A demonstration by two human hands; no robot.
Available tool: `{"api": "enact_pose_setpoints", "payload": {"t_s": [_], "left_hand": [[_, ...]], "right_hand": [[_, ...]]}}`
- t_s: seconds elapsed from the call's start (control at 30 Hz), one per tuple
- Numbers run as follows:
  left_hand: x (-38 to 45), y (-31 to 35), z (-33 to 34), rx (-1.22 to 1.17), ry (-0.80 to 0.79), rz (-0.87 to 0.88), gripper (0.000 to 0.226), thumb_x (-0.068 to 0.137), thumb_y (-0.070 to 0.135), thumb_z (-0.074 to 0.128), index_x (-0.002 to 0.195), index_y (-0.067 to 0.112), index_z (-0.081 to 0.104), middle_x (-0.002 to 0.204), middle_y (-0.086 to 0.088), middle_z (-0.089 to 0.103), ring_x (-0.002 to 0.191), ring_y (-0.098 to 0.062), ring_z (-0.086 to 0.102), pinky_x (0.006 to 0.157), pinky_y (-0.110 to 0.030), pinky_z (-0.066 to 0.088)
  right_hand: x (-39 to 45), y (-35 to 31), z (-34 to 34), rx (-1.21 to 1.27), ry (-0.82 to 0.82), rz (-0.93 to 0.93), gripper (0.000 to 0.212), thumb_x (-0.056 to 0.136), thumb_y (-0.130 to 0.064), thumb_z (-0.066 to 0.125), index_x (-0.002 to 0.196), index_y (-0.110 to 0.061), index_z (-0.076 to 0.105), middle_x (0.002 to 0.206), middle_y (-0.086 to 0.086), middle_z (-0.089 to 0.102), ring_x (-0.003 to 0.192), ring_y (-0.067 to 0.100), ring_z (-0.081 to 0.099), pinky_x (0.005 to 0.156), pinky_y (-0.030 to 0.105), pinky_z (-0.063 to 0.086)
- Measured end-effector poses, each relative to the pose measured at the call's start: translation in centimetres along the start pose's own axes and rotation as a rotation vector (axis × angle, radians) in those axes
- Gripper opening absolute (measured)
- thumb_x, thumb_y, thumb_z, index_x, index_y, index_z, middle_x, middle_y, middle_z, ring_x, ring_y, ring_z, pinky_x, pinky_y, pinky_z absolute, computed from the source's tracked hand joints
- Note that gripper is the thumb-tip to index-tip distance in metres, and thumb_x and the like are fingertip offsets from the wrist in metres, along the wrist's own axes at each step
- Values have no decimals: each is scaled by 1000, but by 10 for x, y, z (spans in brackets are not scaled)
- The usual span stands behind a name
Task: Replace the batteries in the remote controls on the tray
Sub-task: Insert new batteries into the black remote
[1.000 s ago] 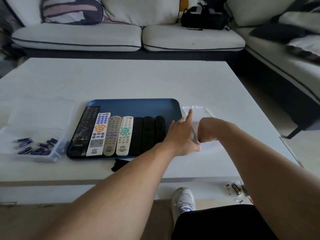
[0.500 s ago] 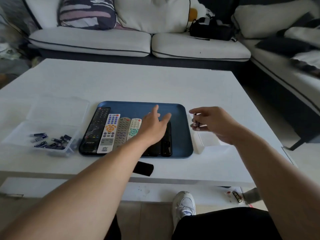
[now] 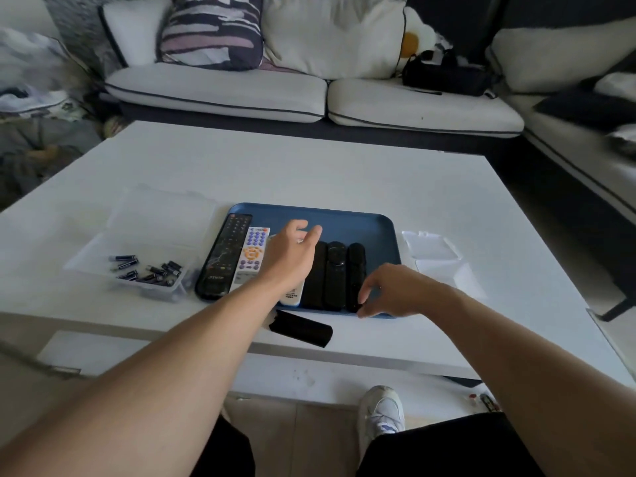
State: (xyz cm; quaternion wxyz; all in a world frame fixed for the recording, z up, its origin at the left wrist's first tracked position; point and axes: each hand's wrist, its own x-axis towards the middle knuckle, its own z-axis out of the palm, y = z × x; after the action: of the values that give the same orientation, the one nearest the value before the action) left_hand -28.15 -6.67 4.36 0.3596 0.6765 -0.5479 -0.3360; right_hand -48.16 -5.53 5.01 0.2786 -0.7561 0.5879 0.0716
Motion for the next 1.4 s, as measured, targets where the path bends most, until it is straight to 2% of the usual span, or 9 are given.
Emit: {"api": "enact_pose_setpoints", "payload": {"t_s": [0.23, 0.53, 0.63, 0.77, 0.93, 1.03, 1.13, 1.23, 1.4], "left_hand": [[0, -6, -8, 38, 9, 7, 46, 102, 47, 49, 138, 20, 53, 133, 4, 63, 118, -14, 57, 89, -25, 36], [-3, -5, -4, -11, 20, 58, 26, 98, 38, 59, 114, 21, 69, 107, 12, 70, 98, -6, 64, 75, -16, 43], [-7, 5, 3, -200, -119, -22, 25, 100, 35, 57, 101, 15, 72, 89, 3, 77, 76, -10, 69, 66, -22, 48], [-19, 20, 7, -507, -360, -260, 42, 103, 44, 51, 109, 5, 66, 90, -11, 77, 77, -24, 72, 66, -29, 55], [-22, 31, 1, -725, -288, -330, 18, 101, 22, 59, 98, 6, 68, 81, -8, 71, 69, -18, 69, 63, -29, 59], [-15, 25, -10, -627, -186, -231, 19, 102, 27, 56, 104, 11, 67, 83, -4, 71, 71, -18, 70, 65, -34, 60], [-14, 13, -26, -563, -97, -183, 21, 106, 30, 49, 118, 16, 58, 91, -3, 78, 68, -19, 74, 57, -34, 61], [-14, -4, -39, -409, -23, -222, 24, 107, 33, 44, 118, 14, 55, 86, -4, 78, 58, -18, 68, 42, -24, 47], [-12, -20, -52, -411, -56, -310, 22, 106, 31, 42, 114, 18, 58, 89, -7, 77, 61, -16, 65, 45, -26, 46]], "right_hand": [[3, -8, 7, -295, 66, 24, 32, 77, -44, 82, 106, -33, 74, 92, -14, 69, 92, 14, 65, 71, 28, 49], [-12, -11, -6, -167, 213, 74, 19, 81, -46, 77, 92, -35, 66, 94, -7, 67, 84, 17, 63, 66, 28, 43], [-26, -19, -21, -93, 344, 105, 18, 83, -49, 74, 92, -37, 63, 92, -9, 65, 83, 17, 62, 65, 28, 41], [-40, -40, -28, -120, 462, 66, 14, 86, -47, 70, 92, -37, 63, 79, -12, 58, 78, 17, 60, 57, 28, 36], [-40, -71, -20, -98, 550, -129, 14, 89, -38, 69, 102, -37, 67, 88, -10, 67, 85, 19, 64, 68, 31, 47], [-32, -78, -18, 331, 440, -204, 11, 83, -35, 78, 94, -35, 76, 73, -17, 67, 66, -2, 59, 60, 14, 44], [-12, -70, -14, 646, 358, -25, 16, 86, -39, 76, 78, -25, 75, 51, -13, 50, 41, 3, 40, 43, 14, 30], [5, -57, -1, 755, 130, 205, 37, 93, -45, 67, 91, -9, 74, 54, 0, 43, 42, 11, 31, 44, 22, 23], [21, -58, 8, 910, -101, 282, 47, 96, -48, 62, 100, -1, 70, 57, 3, 51, 44, 12, 41, 42, 21, 24]]}}
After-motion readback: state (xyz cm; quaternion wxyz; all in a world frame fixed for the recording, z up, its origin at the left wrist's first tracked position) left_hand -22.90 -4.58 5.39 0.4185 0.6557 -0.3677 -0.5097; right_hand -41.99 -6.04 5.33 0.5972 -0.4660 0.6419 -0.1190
